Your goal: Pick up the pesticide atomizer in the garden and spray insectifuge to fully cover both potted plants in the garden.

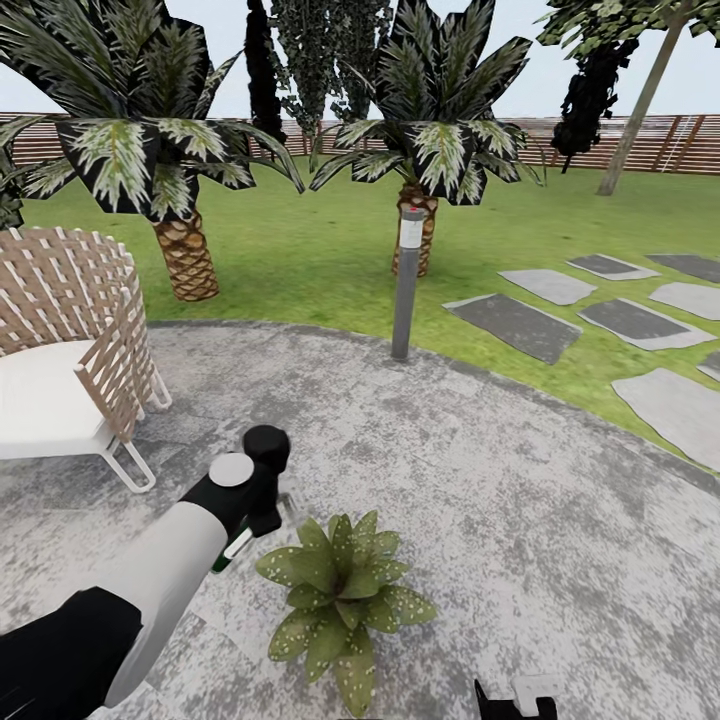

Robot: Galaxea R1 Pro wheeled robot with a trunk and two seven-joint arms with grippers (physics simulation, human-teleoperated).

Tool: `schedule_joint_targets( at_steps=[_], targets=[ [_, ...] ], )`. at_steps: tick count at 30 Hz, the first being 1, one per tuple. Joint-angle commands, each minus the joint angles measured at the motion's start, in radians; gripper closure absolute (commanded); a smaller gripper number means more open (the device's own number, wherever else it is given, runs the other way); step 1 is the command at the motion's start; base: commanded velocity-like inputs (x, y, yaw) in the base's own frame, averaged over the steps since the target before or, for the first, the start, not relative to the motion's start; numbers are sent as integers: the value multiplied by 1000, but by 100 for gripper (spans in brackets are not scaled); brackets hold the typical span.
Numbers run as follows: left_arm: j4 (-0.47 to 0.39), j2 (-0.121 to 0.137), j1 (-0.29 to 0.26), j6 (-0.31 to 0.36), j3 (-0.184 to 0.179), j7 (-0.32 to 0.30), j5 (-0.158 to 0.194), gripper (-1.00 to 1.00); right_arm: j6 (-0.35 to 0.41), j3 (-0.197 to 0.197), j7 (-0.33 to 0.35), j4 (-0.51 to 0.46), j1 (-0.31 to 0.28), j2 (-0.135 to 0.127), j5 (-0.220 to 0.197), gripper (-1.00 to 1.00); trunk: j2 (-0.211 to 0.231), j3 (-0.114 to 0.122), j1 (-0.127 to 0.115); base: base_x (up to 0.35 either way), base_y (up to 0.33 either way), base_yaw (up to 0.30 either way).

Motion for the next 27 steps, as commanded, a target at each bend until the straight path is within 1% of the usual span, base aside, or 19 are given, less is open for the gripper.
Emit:
schedule_joint_targets(
  at_steps=[1,3,5,10,12,17,22,27],
  targets=[
    [9,0,-1,11,1,-10,-7,100,-3,-9,1,1,-1,0,9,-100,0,-1,0,0,0,91],
    [53,2,-1,11,3,-10,-3,100,-3,-9,1,1,-1,0,9,-100,0,-1,0,0,0,197],
    [75,3,-1,10,4,-10,-1,100,-3,-9,0,1,-1,0,9,-100,0,-2,0,0,0,250],
    [87,1,-1,11,7,-10,4,100,-4,-9,-1,1,-1,0,9,-100,0,-4,0,0,0,249],
    [86,-2,-2,11,6,-10,6,100,-5,-9,-1,1,-1,0,9,-100,0,-4,0,0,-62,102],
    [86,-7,-7,14,5,-10,7,100,-5,-9,-1,1,-1,0,7,-100,0,-4,0,-7,-241,13],
    [86,-6,-11,12,2,-10,4,100,-5,-9,-2,1,-1,0,8,-100,0,-4,0,-172,-228,35],
    [87,-8,-14,13,1,-10,4,100,-5,-9,-2,1,-1,0,8,-100,0,-4,0,-285,-115,243]
  ],
)
